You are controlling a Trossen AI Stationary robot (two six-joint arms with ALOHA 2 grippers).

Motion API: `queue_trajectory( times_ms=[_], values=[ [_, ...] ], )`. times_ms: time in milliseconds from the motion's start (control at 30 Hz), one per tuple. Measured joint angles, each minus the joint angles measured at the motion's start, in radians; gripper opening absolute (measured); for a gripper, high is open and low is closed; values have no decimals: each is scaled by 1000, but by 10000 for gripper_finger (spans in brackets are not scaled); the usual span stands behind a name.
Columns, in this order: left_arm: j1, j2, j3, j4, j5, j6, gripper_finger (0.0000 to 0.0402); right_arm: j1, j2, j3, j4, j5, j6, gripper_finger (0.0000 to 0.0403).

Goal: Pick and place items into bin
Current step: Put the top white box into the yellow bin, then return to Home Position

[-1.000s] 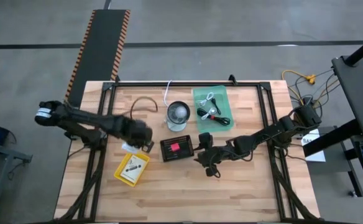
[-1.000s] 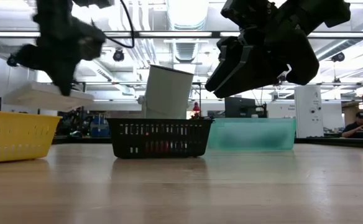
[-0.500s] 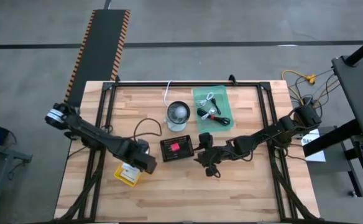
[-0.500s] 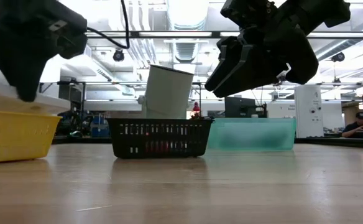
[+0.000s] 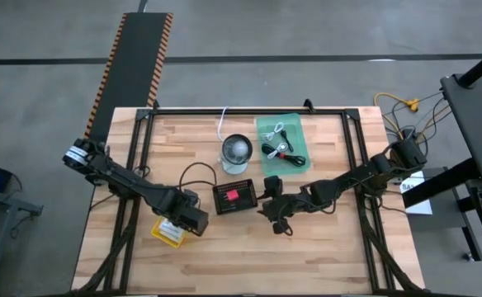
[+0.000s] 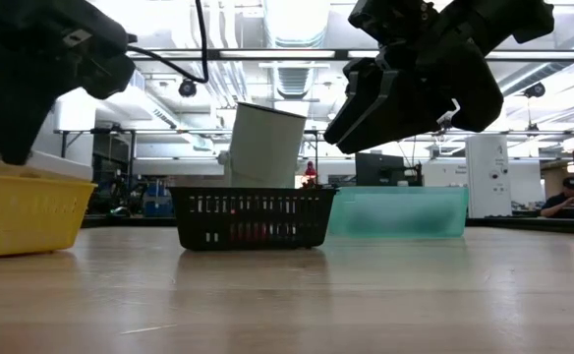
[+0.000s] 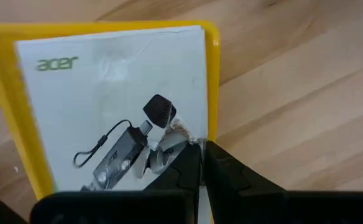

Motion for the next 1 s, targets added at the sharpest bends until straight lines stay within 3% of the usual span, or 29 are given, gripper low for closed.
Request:
queue_trajectory(
  times_ms=[367,700,867,1000],
  values=[
    [-18,3,-12,1,36,64,7,0,0,0,0,0,-1,194],
    [-15,2,-26,-33,-8,183,129,0,0,0,0,0,-1,194],
    [-14,-17,-26,36,-265,456,132,0,0,0,0,0,-1,194],
    [-7,-62,-65,293,-482,832,93,0,0,0,0,0,13,194]
  ],
)
